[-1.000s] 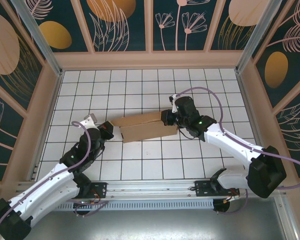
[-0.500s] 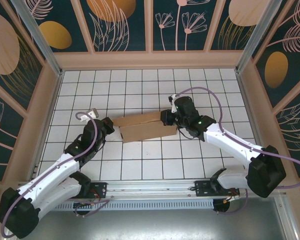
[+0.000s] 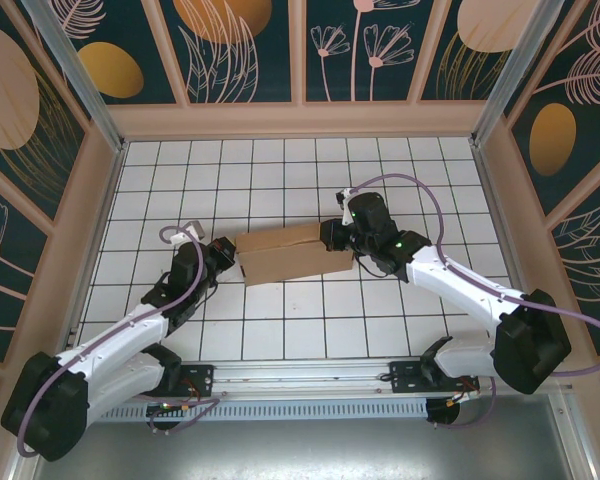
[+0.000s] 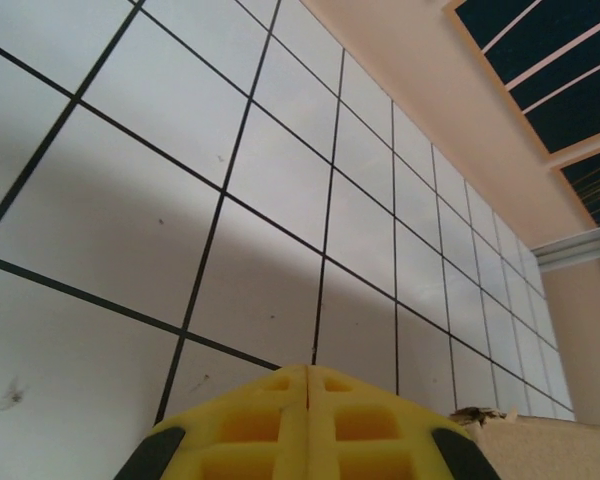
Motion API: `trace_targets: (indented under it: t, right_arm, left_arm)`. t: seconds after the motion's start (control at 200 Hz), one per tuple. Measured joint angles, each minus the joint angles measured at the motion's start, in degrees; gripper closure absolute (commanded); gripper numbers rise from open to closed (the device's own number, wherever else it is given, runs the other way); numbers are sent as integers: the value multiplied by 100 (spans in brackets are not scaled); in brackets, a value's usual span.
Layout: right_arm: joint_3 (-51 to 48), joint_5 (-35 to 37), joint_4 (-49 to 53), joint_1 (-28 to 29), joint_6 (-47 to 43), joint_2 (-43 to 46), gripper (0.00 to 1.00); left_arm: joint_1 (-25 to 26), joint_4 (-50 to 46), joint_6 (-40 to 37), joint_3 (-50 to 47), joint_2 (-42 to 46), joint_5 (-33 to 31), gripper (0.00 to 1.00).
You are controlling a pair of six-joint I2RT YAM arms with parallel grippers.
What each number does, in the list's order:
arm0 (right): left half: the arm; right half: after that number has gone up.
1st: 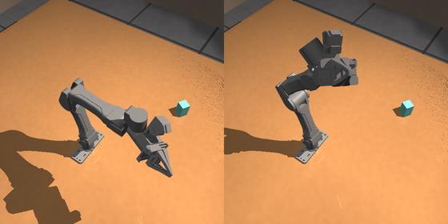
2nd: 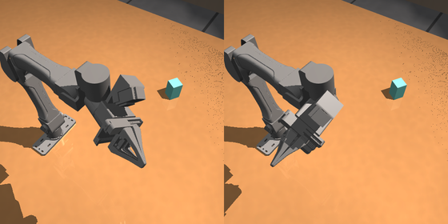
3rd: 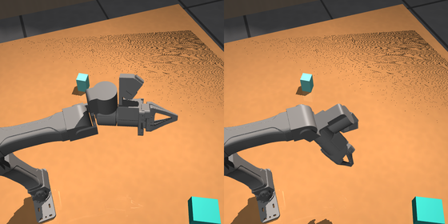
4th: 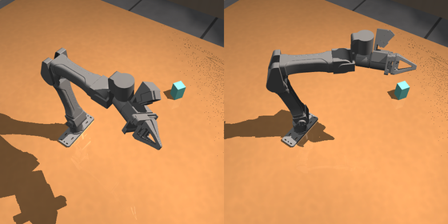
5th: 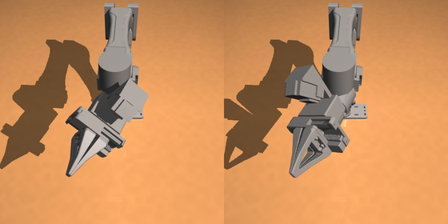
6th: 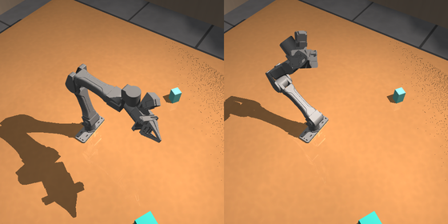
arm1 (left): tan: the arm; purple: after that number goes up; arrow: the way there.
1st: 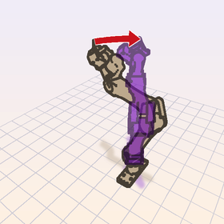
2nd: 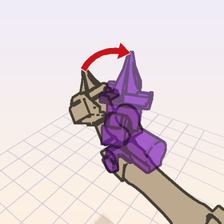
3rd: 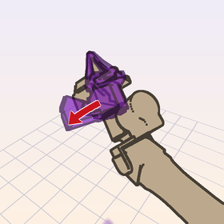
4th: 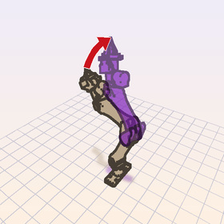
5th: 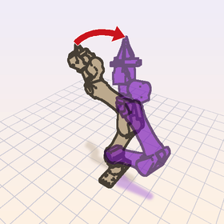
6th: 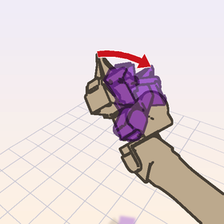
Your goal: Fold the paper box
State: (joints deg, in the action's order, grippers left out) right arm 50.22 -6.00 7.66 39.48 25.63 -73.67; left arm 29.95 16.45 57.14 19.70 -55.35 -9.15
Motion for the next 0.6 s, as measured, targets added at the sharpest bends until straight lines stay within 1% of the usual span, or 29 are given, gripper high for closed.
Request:
trace_targets:
  t: [0.055,0.15,0.335,0.48,0.6]
  right_arm:
    - [0,4,-2,0,0,0,86]
    - [20,2,9,0,-4,0,81]
    - [184,-50,269,0,-37,17,71]
    - [496,-107,782,-7,-260,11,61]
    - [868,-92,1207,-17,-476,-2,52]
  left_arm:
    - [-9,33,15,-7,-4,15,100]
    - [-7,-92,-4,-4,107,-9,100]
    - [11,-994,-234,175,739,-240,100]
    - [11,-1530,-529,533,898,-501,100]
    - [11,-1858,-807,841,892,-619,93]
